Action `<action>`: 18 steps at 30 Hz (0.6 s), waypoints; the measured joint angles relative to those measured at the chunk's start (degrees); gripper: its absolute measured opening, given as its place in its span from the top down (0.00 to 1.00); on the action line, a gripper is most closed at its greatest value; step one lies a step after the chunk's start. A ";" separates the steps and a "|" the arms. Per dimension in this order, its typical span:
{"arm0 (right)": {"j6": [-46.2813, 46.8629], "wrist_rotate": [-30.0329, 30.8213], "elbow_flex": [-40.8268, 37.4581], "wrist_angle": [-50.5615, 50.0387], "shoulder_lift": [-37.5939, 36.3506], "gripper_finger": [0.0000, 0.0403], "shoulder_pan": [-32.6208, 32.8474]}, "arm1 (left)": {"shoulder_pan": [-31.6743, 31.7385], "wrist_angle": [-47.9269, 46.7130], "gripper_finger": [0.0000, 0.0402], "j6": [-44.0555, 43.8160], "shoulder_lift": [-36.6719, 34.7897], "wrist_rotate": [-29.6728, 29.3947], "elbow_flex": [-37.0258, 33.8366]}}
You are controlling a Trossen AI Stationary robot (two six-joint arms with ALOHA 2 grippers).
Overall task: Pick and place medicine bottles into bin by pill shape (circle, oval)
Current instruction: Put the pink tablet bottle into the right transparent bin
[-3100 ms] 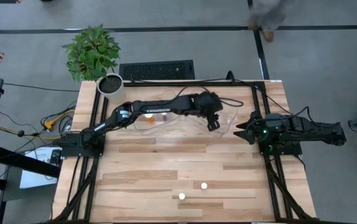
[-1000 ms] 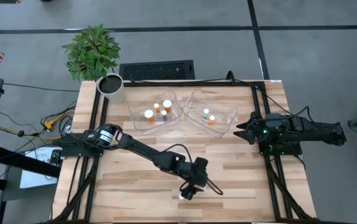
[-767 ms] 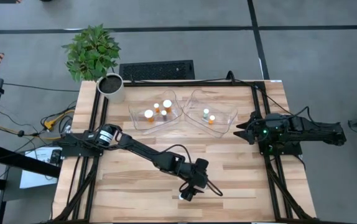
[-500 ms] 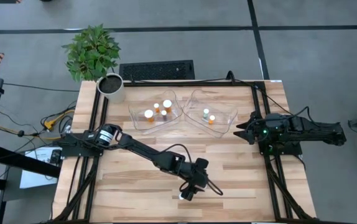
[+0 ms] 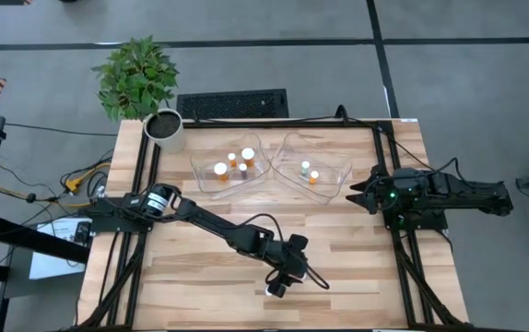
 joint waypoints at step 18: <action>0.01 -0.02 0.00 0.00 0.00 0.17 0.00 | -0.01 -0.51 0.73 0.57 0.00 1.54 0.02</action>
